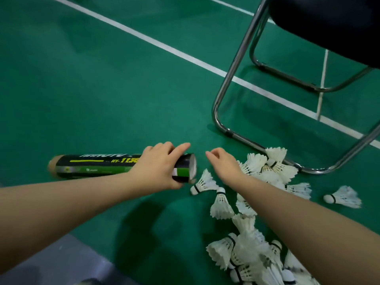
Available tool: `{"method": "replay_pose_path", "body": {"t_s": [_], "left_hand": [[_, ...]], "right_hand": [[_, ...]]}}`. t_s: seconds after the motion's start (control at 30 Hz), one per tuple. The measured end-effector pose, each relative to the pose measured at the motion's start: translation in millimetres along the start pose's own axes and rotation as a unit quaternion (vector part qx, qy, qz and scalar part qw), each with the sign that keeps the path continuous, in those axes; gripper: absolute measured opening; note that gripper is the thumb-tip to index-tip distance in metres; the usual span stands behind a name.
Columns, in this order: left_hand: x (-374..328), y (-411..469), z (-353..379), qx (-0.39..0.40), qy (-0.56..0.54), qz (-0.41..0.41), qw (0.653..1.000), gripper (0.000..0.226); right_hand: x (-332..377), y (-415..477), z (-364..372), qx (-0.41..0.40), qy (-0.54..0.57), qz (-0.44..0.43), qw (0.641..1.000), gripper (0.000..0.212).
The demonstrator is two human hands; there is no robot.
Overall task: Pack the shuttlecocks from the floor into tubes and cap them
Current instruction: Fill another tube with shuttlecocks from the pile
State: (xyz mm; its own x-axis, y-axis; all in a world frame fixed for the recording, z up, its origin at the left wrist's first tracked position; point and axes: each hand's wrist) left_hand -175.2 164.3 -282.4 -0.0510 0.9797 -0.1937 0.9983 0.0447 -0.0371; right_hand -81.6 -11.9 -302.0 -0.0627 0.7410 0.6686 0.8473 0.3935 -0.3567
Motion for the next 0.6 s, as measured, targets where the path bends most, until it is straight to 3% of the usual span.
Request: {"method": "replay_pose_path", "body": {"t_s": [0.13,0.37,0.47,0.6], "left_hand": [[-11.1,2.7,14.7,0.018,0.014,-0.012,1.0,0.09],[-13.6,11.4,24.7,0.029,0.03,-0.038,0.998,0.087],[-13.1,10.8,23.8,0.043,0.029,-0.043,0.998,0.087],[-8.9,7.7,19.1,0.068,0.035,-0.054,0.996,0.083]], "right_hand": [[-35.5,6.4,8.9,0.071,-0.138,0.044,0.987,0.05],[-40.0,0.4,17.3,0.11,-0.098,0.053,0.988,0.04],[-26.4,-6.5,8.4,0.058,-0.021,0.048,0.997,0.025],[-5.0,-23.6,-15.5,-0.113,0.134,0.025,0.984,0.029]]}}
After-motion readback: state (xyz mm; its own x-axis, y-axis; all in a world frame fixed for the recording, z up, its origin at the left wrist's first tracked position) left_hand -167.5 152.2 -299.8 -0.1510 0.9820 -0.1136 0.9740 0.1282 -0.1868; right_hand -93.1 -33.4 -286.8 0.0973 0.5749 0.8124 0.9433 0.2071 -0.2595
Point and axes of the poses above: each hand's wrist, its own y-axis towards the middle knuckle, its own z-axis out of the palm, x = y × z, and after that the axes turned 7 degrees about -z, right-handed
